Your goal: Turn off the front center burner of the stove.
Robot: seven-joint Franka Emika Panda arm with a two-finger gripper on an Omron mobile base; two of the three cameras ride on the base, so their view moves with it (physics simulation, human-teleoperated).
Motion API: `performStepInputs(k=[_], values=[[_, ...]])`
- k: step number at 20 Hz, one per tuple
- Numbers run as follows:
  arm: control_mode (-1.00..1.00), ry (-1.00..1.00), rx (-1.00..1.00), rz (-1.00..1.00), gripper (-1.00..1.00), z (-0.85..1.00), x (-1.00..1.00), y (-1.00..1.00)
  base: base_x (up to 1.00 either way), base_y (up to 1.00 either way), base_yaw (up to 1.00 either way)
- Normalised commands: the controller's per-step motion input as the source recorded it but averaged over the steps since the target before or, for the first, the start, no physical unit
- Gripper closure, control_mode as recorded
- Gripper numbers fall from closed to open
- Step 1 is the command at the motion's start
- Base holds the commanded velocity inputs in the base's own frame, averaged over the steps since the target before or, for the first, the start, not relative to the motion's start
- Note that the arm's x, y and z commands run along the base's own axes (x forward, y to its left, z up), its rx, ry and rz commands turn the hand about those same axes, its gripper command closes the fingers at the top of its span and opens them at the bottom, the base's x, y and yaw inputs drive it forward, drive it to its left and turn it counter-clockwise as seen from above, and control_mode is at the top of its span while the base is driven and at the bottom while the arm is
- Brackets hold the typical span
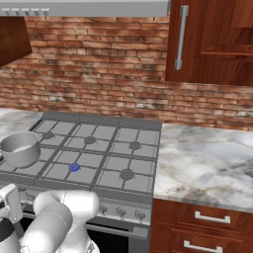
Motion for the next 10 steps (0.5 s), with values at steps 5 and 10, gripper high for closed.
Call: performStepInputs(k=[5, 10], values=[[-1.00, -0.12, 0.00, 0.00, -1.00, -0.24, 0.00, 0.00, 0.00, 0.00, 0.00], [-1.00, -0.11, 0.00, 0.00, -1.00, -0.17, 0.00, 0.01, 0.00, 0.00, 0.00]])
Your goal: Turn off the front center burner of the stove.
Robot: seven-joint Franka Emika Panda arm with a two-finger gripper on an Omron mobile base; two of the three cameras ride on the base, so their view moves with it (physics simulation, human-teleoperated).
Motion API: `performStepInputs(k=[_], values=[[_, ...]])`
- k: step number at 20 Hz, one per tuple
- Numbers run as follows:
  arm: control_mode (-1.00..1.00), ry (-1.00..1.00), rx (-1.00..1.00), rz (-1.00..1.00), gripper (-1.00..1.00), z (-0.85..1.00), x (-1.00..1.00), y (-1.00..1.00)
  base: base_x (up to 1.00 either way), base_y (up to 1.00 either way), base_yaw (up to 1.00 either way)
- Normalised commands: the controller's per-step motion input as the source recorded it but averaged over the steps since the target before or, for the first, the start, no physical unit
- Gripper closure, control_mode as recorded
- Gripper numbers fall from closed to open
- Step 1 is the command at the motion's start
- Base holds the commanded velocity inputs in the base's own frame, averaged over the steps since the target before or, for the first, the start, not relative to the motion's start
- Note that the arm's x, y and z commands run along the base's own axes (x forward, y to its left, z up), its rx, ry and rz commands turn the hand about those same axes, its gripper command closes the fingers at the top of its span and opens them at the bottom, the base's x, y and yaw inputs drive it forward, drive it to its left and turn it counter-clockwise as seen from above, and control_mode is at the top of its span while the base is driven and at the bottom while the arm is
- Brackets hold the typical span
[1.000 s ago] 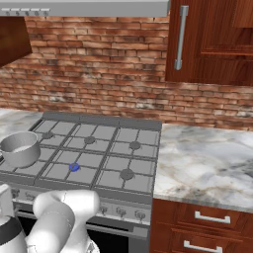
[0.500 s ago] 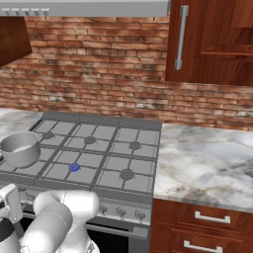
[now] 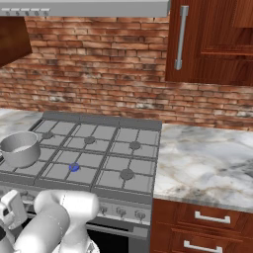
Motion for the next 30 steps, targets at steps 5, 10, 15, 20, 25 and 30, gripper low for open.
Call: performStepInputs(k=[5, 10, 15, 20, 25, 30], values=[[-1.00, -0.11, 0.00, 0.00, -1.00, -0.10, 0.00, 0.10, 0.00, 0.00, 0.00], [-1.00, -0.09, 0.00, 0.00, -1.00, -0.10, 0.02, 0.21, 0.00, 0.00, 0.00], [-1.00, -0.07, 0.00, 0.00, -1.00, -0.12, 0.11, 0.13, 0.00, 0.00, 0.00], [-1.00, -0.05, 0.00, 0.00, -1.00, -0.10, 0.14, 0.00, 0.00, 0.00, 0.00], [-1.00, -0.03, 0.00, 0.00, -1.00, -0.13, 0.12, 0.00, 0.00, 0.00, 0.00], [-1.00, 0.00, 0.00, 0.00, -1.00, -0.11, 0.14, 0.00, 0.00, 0.00, 0.00]])
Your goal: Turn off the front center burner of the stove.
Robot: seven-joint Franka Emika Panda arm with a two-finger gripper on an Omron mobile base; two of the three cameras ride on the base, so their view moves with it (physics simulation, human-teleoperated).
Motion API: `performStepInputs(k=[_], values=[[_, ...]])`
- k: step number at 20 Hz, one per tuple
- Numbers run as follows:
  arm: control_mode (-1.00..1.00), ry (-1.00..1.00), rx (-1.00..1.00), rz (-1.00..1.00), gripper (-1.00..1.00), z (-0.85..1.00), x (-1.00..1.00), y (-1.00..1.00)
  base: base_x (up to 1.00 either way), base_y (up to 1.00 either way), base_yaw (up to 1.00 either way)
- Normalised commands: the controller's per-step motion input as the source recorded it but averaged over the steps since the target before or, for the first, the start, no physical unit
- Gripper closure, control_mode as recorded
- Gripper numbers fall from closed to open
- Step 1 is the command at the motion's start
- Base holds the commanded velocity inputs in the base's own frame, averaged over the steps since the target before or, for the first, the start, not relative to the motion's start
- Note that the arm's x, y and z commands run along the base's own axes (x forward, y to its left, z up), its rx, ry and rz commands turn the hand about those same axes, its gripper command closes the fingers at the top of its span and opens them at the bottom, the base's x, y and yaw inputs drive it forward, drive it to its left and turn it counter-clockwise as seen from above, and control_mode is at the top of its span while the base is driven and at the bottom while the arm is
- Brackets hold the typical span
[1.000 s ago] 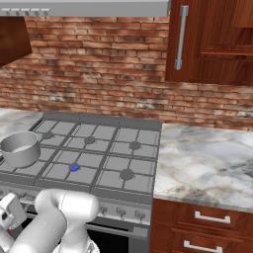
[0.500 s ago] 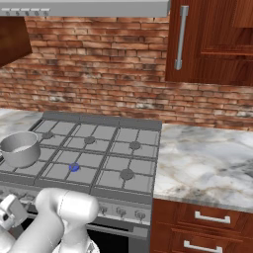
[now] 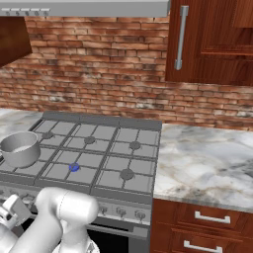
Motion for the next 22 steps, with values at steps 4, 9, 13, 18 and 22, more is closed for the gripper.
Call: performStepInputs(k=[4, 9, 13, 18, 22], values=[[-1.00, 0.00, 0.00, 0.00, -1.00, -0.10, 0.17, 0.00, 0.00, 0.00, 0.00], [-1.00, 0.00, 0.00, 0.00, -1.00, -0.11, 0.14, 0.03, 0.00, 0.00, 0.00], [-1.00, 0.00, 0.00, 0.00, -1.00, -0.15, 0.11, 0.08, 0.00, 0.00, 0.00], [-1.00, 0.00, 0.00, 0.00, -1.00, -0.21, 0.06, 0.12, 0.00, 0.00, 0.00], [-1.00, 0.00, 0.00, 0.00, -1.00, -0.23, 0.00, 0.21, 0.00, 0.00, 0.00]])
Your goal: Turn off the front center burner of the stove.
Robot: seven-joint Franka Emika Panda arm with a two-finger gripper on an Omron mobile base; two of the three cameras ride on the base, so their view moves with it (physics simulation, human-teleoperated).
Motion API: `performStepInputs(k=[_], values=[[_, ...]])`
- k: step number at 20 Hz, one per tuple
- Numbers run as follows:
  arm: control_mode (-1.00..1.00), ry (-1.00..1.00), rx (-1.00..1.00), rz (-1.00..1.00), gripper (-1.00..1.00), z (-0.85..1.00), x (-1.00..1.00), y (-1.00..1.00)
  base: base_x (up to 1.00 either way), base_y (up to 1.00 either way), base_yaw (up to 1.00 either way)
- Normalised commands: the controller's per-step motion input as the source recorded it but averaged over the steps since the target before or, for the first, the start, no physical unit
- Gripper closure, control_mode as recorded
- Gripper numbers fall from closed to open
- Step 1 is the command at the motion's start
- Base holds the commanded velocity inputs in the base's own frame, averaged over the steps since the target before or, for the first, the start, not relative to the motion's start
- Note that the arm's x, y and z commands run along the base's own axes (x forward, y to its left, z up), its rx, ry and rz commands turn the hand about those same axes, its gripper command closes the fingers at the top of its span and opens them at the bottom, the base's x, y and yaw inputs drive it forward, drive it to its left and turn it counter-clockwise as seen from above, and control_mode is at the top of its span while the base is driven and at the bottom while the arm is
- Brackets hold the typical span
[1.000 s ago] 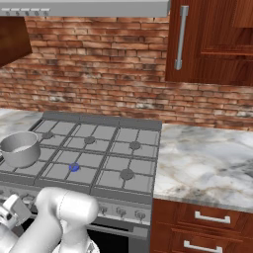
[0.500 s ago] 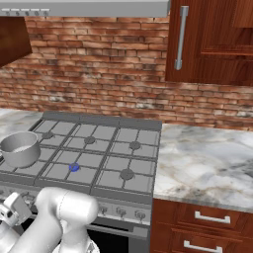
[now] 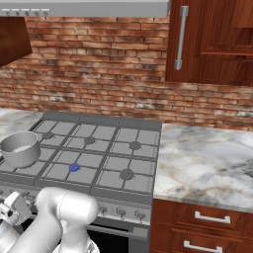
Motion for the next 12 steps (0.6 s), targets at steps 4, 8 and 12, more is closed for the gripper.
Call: performStepInputs(k=[4, 8, 12], values=[[-1.00, 0.00, 0.00, 0.00, -1.00, -0.20, 0.00, 0.33, 0.00, 0.00, 0.00], [-1.00, 0.00, 0.00, 0.00, -1.00, -0.21, 0.00, 0.40, 0.00, 0.00, 0.00], [-1.00, 0.00, 0.00, 0.00, -1.00, -0.24, 0.00, 0.41, 0.00, 0.00, 0.00]])
